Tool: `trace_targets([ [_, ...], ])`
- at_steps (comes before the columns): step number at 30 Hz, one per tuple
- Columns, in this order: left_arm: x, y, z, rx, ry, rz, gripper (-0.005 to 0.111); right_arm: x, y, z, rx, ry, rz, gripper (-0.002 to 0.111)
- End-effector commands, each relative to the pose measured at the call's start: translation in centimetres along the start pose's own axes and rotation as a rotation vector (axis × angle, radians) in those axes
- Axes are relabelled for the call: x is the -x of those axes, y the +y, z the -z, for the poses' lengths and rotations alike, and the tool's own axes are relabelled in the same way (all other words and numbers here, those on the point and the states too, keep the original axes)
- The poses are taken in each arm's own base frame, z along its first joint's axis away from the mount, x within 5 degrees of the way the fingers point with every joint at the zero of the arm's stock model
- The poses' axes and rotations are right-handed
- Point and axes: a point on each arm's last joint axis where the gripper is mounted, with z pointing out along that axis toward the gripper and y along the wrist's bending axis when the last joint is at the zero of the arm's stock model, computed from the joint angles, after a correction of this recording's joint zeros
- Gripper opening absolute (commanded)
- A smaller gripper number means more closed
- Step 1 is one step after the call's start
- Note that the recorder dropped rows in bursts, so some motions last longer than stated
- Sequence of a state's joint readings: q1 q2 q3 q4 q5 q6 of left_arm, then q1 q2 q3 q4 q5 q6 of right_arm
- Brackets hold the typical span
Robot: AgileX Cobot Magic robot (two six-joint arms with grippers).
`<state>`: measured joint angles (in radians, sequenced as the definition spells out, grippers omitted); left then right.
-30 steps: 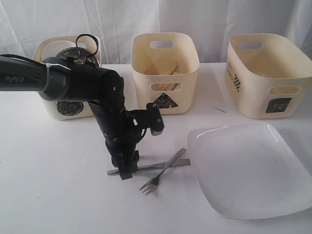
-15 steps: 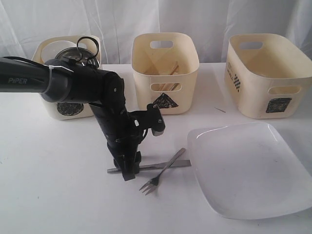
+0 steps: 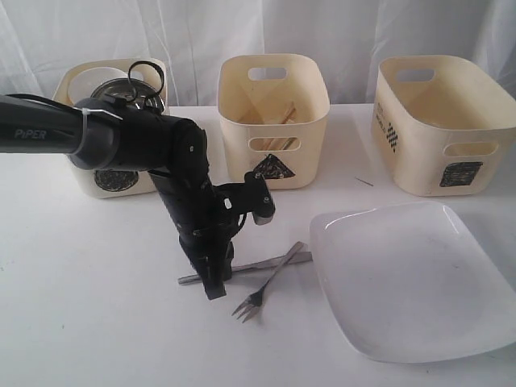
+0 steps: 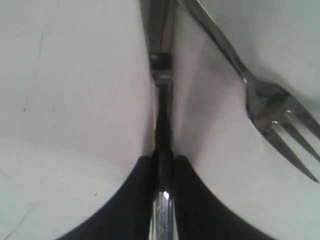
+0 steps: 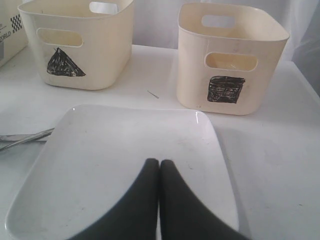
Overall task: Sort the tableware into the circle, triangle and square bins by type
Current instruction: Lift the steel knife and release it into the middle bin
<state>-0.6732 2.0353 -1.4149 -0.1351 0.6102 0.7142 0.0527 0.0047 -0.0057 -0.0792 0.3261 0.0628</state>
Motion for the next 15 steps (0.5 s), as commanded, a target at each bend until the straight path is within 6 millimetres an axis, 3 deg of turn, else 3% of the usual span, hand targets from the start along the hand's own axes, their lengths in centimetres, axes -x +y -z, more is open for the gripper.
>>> trace_targets([
  [1, -0.7, -0.4, -0.8, -0.055, 0.059, 0.005, 0.000, -0.1, 0.0, 0.0, -0.001, -0.009, -0.003, 0.000],
  [6, -1.3, 0.2, 0.2, 0.002, 0.099, 0.060, 0.000, -0.1, 0.0, 0.0, -0.001, -0.009, -0.003, 0.000],
  [15, -2.6, 2.4, 4.4, 0.223, 0.100, 0.289, 0.000, -0.1, 0.0, 0.0, -0.001, -0.009, -0.003, 0.000],
])
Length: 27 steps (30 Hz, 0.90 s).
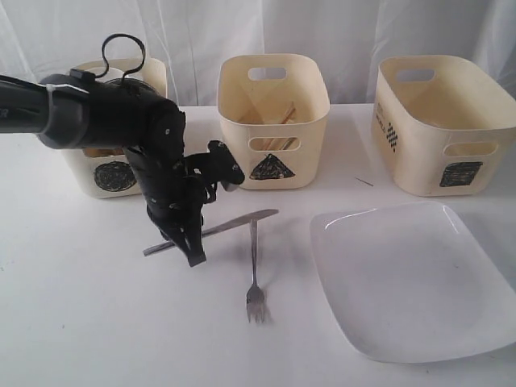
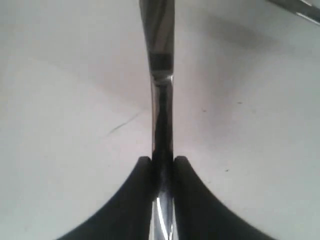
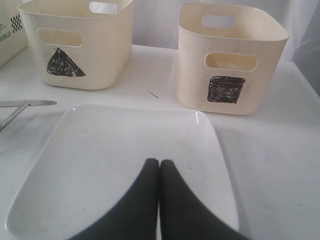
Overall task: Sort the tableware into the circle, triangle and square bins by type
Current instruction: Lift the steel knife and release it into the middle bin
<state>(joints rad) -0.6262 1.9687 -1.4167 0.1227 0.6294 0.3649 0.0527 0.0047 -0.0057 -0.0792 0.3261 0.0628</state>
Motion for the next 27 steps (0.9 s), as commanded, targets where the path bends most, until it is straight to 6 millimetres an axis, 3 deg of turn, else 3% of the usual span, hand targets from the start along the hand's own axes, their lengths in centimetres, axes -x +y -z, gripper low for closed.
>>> trace_targets([
  [1, -0.7, 0.4, 1.2, 0.040, 0.040, 0.068, 0.000, -0.1, 0.0, 0.0, -0.001, -0.009, -0.003, 0.000],
  [6, -0.9, 0.4, 1.7, 0.042, 0.053, 0.064, 0.000, -0.1, 0.0, 0.0, -0.001, -0.009, -0.003, 0.000],
  [11, 0.6, -0.7, 5.8, 0.040, -0.144, 0.105, 0.000, -0.1, 0.0, 0.0, -0.001, -0.009, -0.003, 0.000],
  [19, 4.0, -3.7, 10.3, 0.108, -0.464, 0.062, 0.000, -0.1, 0.0, 0.0, -0.001, -0.009, -0.003, 0.000],
  [23, 6.2, -3.0, 12.2, 0.188, -0.719, 0.127, 0.000, -0.1, 0.0, 0.0, -0.001, -0.009, -0.003, 0.000],
  [27, 7.8, -1.5, 13.1, 0.241, -0.815, 0.133, 0.000, -0.1, 0.0, 0.0, -0.001, -0.009, -0.003, 0.000],
])
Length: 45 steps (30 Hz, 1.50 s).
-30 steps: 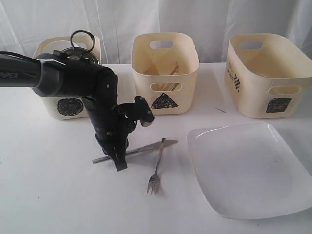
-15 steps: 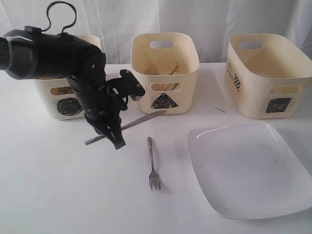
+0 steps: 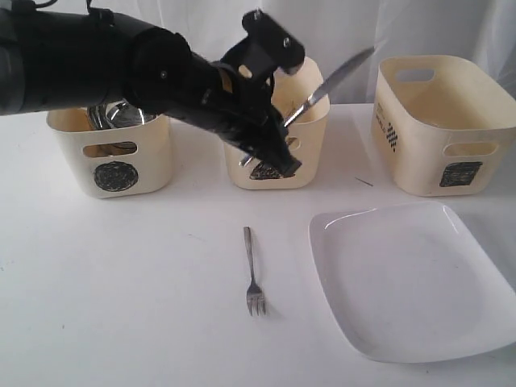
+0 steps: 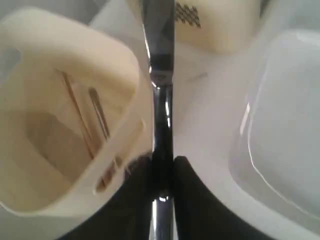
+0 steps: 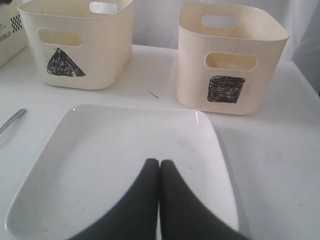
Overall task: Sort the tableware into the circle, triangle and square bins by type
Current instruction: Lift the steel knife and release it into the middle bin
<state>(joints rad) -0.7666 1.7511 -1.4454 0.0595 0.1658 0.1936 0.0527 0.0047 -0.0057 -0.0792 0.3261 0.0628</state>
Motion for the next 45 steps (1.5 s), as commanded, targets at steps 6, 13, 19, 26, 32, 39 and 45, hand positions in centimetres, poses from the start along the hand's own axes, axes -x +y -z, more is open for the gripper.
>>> trace_targets([
  [6, 3.2, 2.6, -2.2, 0.101, -0.138, -0.053, 0.000, -0.1, 0.0, 0.0, -0.001, -0.009, -0.003, 0.000],
  [13, 2.9, 5.7, -5.1, 0.161, -0.133, -0.034, 0.000, -0.1, 0.0, 0.0, -0.001, -0.009, -0.003, 0.000],
  [19, 1.1, 7.2, -7.3, 0.171, -0.067, -0.010, 0.000, -0.1, 0.0, 0.0, -0.001, -0.009, -0.003, 0.000],
  [26, 0.9, 8.0, -7.5, 0.194, -0.091, -0.004, 0.027, -0.1, 0.0, 0.0, -0.001, -0.009, -0.043, 0.000],
  [32, 0.8, 8.3, -7.4, 0.199, -0.089, 0.004, 0.035, -0.1, 0.0, 0.0, -0.001, -0.009, -0.043, 0.000],
  [39, 0.8, 7.8, -6.2, 0.130, -0.014, 0.122, 0.032, -0.1, 0.0, 0.0, -0.001, -0.009, -0.043, 0.000],
  [45, -1.0, 6.1, -4.3, -0.001, 0.225, 0.153, 0.032, -0.1, 0.0, 0.0, -0.001, -0.009, -0.043, 0.000],
])
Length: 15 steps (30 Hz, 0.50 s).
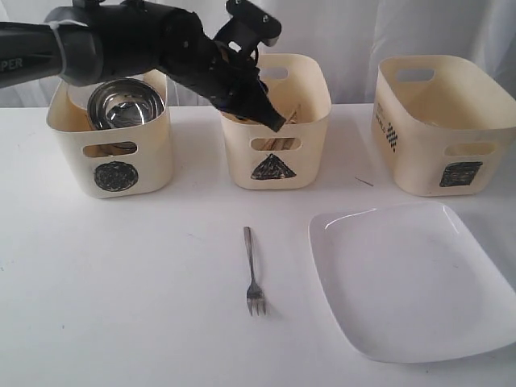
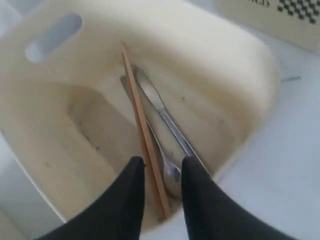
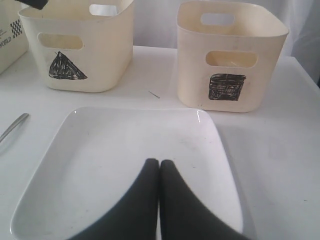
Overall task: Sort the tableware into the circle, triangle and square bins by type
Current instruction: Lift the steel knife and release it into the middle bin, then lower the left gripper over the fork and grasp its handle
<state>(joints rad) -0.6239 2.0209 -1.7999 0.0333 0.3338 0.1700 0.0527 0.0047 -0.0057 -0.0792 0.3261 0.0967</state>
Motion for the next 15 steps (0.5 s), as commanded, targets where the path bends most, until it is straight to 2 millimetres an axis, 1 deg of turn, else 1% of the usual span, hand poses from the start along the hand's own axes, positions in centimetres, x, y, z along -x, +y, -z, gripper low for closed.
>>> trace_targets([
  [1, -1.3, -0.9, 2.2, -0.071, 0.138, 0.013, 0.032, -0.1, 0.0, 0.0, -0.001, -0.009, -0.009, 0.000],
  [5, -2.2, -1.6, 4.3, -0.111, 0.166, 0.052, 0.032, -0.1, 0.0, 0.0, -0.001, -0.009, -0.009, 0.000],
  [8, -3.4, -2.4, 5.3, -0.159, 0.193, 0.110, 0.032, -0.1, 0.0, 0.0, -0.001, -0.009, -0.009, 0.000],
  [10, -4.3, -2.9, 5.7, -0.192, 0.220, 0.150, 0.032, -0.1, 0.0, 0.0, -0.001, -0.009, -0.009, 0.000],
  [13, -5.5, -3.9, 5.7, -0.229, 0.299, 0.242, 0.033, -0.1, 0.0, 0.0, -0.001, -0.009, -0.009, 0.000],
  [15, -6.0, -4.6, 5.6, -0.238, 0.331, 0.280, 0.037, -0.1, 0.0, 0.0, -0.001, -0.009, -0.009, 0.000],
])
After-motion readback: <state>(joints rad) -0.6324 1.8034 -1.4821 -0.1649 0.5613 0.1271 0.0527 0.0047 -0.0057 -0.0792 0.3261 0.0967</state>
